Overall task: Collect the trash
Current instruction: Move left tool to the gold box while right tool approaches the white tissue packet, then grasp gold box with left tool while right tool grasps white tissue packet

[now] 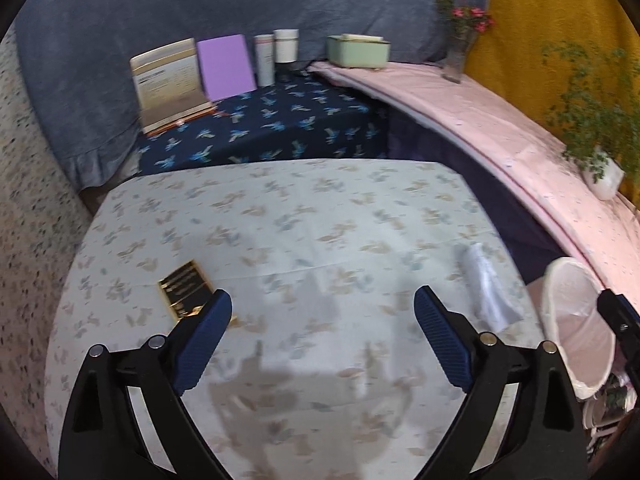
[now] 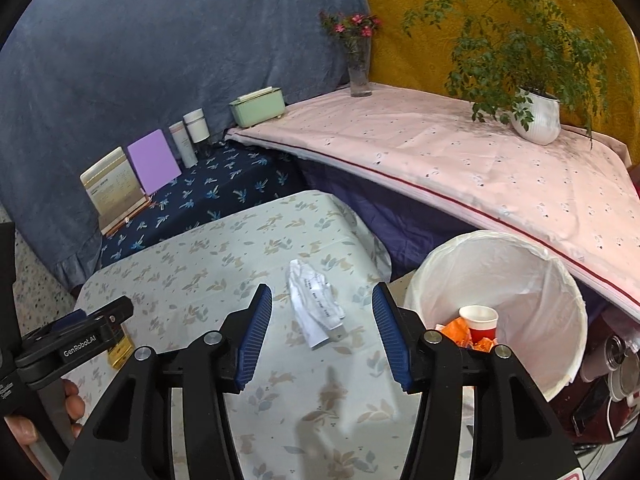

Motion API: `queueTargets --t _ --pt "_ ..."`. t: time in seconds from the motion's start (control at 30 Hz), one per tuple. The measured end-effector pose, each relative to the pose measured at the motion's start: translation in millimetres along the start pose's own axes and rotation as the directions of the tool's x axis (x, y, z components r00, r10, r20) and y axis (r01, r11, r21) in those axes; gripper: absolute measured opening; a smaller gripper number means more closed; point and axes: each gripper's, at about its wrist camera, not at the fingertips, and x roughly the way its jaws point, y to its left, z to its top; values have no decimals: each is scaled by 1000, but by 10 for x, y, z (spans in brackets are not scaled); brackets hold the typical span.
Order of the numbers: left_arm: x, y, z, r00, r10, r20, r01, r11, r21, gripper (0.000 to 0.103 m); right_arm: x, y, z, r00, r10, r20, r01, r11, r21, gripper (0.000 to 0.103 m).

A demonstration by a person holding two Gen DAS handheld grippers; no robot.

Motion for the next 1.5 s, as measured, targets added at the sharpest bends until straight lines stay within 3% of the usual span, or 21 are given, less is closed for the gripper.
queueTargets --t 0.33,0.73,1.13,1.23,1.33,1.4,1.43,1.5 --pt "386 701 -83 987 109 -116 -125 983 -138 89 376 268 -97 998 9 -67 -12 999 -37 51" --pt "883 1034 -77 959 170 -227 -219 953 -208 89 1004 401 -151 988 -9 -152 -3 997 -75 51" --pt "1239 1154 -140 943 149 -299 -230 938 -259 88 1566 340 -175 976 -54 -212 38 996 -77 51" --pt "1234 1120 -144 947 158 -279 -228 944 -239 82 1661 319 -200 972 -56 -227 41 997 -72 51" --pt "1204 1070 -132 954 150 -259 -211 951 -225 65 1714 302 -243 970 -61 -234 46 997 -69 50" --pt "1191 1032 -122 959 133 -251 -190 957 -218 59 1714 309 -258 972 -59 -229 44 996 -72 46" --pt "1187 1012 -119 961 122 -247 -178 960 -217 59 1712 314 -263 972 -57 -228 41 996 -74 38" --pt "1168 949 -118 966 94 -240 -147 966 -212 57 1704 319 -270 972 -49 -230 33 997 -72 37"
